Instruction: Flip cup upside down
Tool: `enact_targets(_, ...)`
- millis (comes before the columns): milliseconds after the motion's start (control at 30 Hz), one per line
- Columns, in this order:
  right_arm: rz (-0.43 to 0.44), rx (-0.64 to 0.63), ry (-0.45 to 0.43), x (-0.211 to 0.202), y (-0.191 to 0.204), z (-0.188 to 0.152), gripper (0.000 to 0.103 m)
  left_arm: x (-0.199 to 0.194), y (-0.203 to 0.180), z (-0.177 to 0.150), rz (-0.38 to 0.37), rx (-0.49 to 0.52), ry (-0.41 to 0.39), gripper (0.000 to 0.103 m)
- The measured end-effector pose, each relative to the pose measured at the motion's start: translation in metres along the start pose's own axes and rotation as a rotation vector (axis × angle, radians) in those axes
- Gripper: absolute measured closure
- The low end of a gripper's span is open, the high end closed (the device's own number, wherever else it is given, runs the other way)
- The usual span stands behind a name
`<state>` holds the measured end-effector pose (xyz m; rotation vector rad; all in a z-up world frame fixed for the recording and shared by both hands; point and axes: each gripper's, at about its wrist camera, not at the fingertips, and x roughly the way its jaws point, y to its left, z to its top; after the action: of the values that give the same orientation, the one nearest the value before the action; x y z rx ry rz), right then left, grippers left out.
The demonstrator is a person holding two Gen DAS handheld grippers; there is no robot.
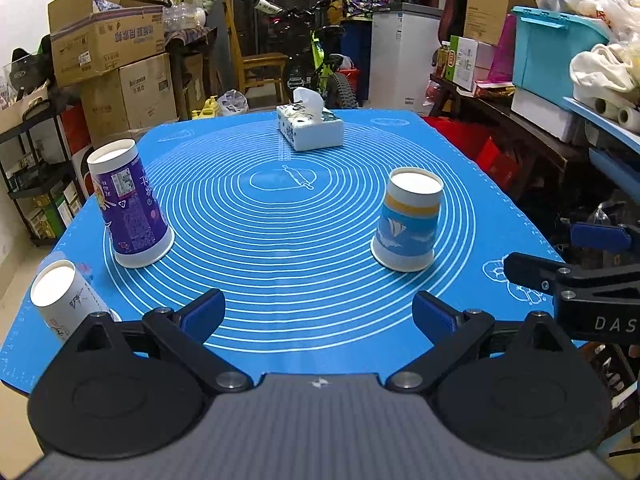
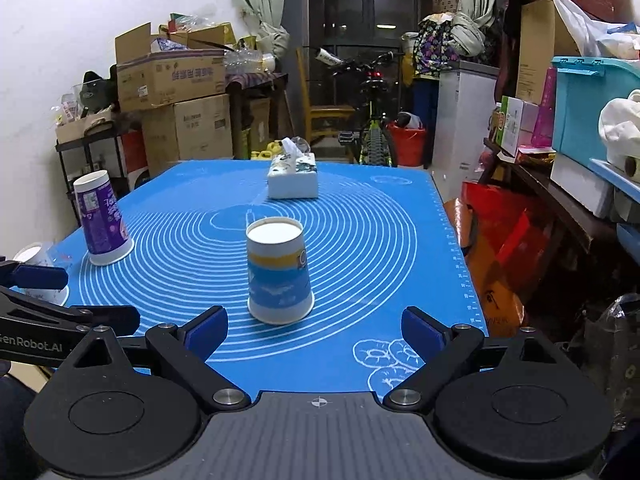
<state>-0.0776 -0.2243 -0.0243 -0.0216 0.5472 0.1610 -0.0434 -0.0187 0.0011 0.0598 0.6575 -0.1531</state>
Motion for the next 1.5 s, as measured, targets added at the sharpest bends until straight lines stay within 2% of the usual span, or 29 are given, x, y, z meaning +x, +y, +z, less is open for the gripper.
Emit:
enact_targets(333,-0.002,0.005,0.031,-0.0028,-0.0030,-0.0050,0.009,-0.0030,-0.0051,-0.0020,-0.017,0.025,0.001,0.004)
enact_targets(1500,-0.002,0.007,0.052,-0.0029,-0.0022,-0.0086,0.009,-0.0002,-0.0083,-0.0055,-0.008,0.033,0.010,0.004)
